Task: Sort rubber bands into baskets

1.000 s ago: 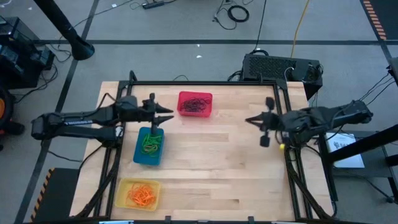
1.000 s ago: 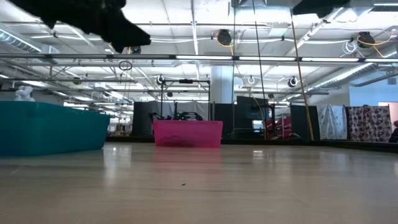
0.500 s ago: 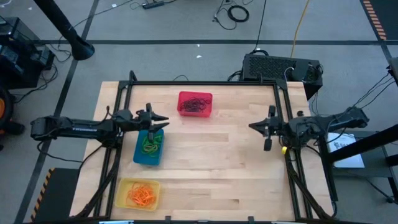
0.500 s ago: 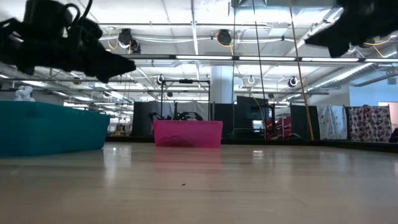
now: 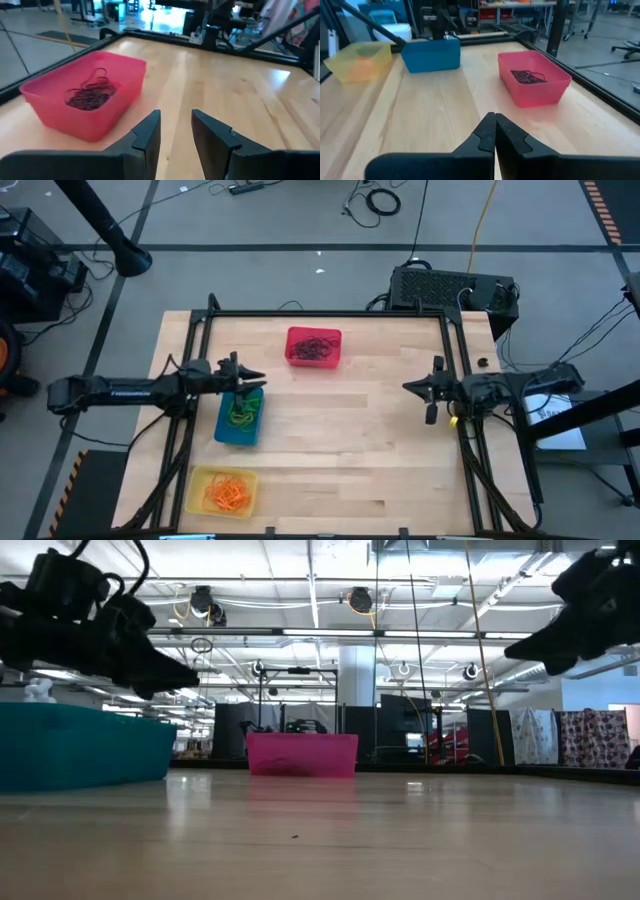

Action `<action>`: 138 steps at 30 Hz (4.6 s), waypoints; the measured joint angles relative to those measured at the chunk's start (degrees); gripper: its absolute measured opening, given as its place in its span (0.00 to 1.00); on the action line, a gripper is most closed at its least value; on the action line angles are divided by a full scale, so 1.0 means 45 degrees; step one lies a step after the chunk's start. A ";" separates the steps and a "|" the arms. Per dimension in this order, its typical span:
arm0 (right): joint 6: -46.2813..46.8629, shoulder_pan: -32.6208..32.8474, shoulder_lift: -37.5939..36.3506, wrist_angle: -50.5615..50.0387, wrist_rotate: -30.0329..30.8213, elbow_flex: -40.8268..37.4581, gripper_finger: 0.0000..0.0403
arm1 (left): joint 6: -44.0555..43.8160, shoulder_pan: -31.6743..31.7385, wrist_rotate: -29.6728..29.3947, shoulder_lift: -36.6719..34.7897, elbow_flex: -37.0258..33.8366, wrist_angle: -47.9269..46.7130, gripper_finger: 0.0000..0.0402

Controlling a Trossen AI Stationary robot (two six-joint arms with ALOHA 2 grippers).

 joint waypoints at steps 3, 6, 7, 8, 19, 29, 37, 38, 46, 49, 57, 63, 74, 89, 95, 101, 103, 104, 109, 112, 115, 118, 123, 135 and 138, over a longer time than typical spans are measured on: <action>-0.0211 0.0000 -0.0924 0.0113 -0.0187 -0.0446 0.00 | 0.0031 0.0317 0.0015 -0.1233 -0.0003 -0.1022 0.29; -0.0296 0.0000 -0.1679 0.0106 -0.0781 -0.0805 0.00 | 0.0297 0.0755 0.0016 -0.2553 -0.0005 -0.1769 0.29; -0.0355 0.0000 -0.1867 0.0037 -0.0995 -0.0918 0.00 | 0.0339 0.0895 0.0017 -0.2954 -0.0005 -0.2020 0.29; -0.0422 0.0005 -0.2023 0.0009 -0.1079 -0.1035 0.00 | 0.0352 0.1020 0.0024 -0.3311 -0.0005 -0.2225 0.29; -0.1768 -0.0005 -0.1842 0.0681 -0.3404 -0.1241 0.00 | -0.0057 0.1285 0.1239 -0.5009 -0.0010 -0.3937 0.29; -0.1776 -0.0005 -0.0563 0.3285 -0.5880 -0.2116 0.00 | 0.0024 0.1276 0.2229 -0.5004 -0.0015 -0.2854 0.29; -0.1445 -0.0005 0.1818 0.3322 -0.5340 -0.2116 0.00 | -0.0488 0.1281 0.1072 -0.4998 -0.0019 -0.2737 0.29; -0.1417 -0.0005 0.1948 0.3380 -0.5021 -0.2116 0.00 | -0.0684 0.1285 0.0927 -0.4989 -0.0019 -0.2745 0.29; -0.2019 -0.0005 0.2035 0.3722 -0.2747 -0.2116 0.00 | -0.0720 0.1280 0.0865 -0.4994 -0.0019 -0.2745 0.29; -0.2656 -0.0005 0.2035 0.3693 -0.3033 -0.2116 0.00 | -0.0721 0.1280 0.0860 -0.4989 -0.0019 -0.2745 0.29; -0.3001 -0.0005 0.2011 0.3630 -0.3560 -0.2116 0.00 | -0.0725 0.1284 0.0851 -0.4989 -0.0024 -0.2745 0.29; -0.0927 -0.0005 0.2011 0.3737 -0.3675 -0.2121 0.00 | -0.0725 0.1283 0.0850 -0.4989 -0.0024 -0.2745 0.29; -0.0736 -0.0005 0.2011 0.3732 -0.3670 -0.2121 0.00 | -0.0725 0.1280 0.0845 -0.4989 -0.0029 -0.2745 0.29; -0.0736 -0.0005 0.2011 0.3732 -0.3670 -0.2121 0.00 | -0.0725 0.1285 0.0840 -0.4989 -0.0029 -0.2745 0.29; -0.0736 -0.0005 0.2011 0.3732 -0.3670 -0.2121 0.00 | -0.0726 0.1284 0.0840 -0.4989 -0.0029 -0.2745 0.29; -0.0736 -0.0005 0.2011 0.3730 -0.3670 -0.2121 0.00 | -0.0725 0.1284 0.0840 -0.4989 -0.0029 -0.2745 0.29; -0.0736 -0.0005 0.2011 0.3729 -0.3670 -0.2121 0.00 | -0.0727 0.1282 0.0840 -0.4989 -0.0029 -0.2745 0.29; -0.0736 -0.0005 0.2011 0.3729 -0.3670 -0.2121 0.00 | -0.0725 0.1280 0.0840 -0.4989 -0.0029 -0.2745 0.29; -0.0736 -0.0005 0.2011 0.3727 -0.3670 -0.2121 0.00 | -0.0727 0.1283 0.0840 -0.4989 -0.0029 -0.2745 0.29; -0.0736 -0.0005 0.2011 0.3729 -0.3668 -0.2121 0.00 | -0.0729 0.1285 0.0840 -0.4989 -0.0029 -0.2745 0.29; -0.0736 -0.0005 0.2011 0.3732 -0.3670 -0.2121 0.00 | -0.0728 0.1280 0.0840 -0.4989 -0.0029 -0.2745 0.29; -0.0736 -0.0005 0.2011 0.3732 -0.3670 -0.2121 0.00 | -0.0730 0.1280 0.0840 -0.4989 -0.0031 -0.2745 0.29; -0.0736 -0.0005 0.2011 0.3727 -0.3670 -0.2121 0.00 | -0.0730 0.1285 0.0840 -0.4989 -0.0034 -0.2745 0.29; -0.0736 -0.0005 0.2011 0.3728 -0.3665 -0.2121 0.00 | -0.0728 0.1282 0.0840 -0.4989 -0.0032 -0.2745 0.29; -0.0736 -0.0005 0.2011 0.3727 -0.3665 -0.2121 0.00 | -0.0730 0.1280 0.0840 -0.4989 -0.0031 -0.2743 0.29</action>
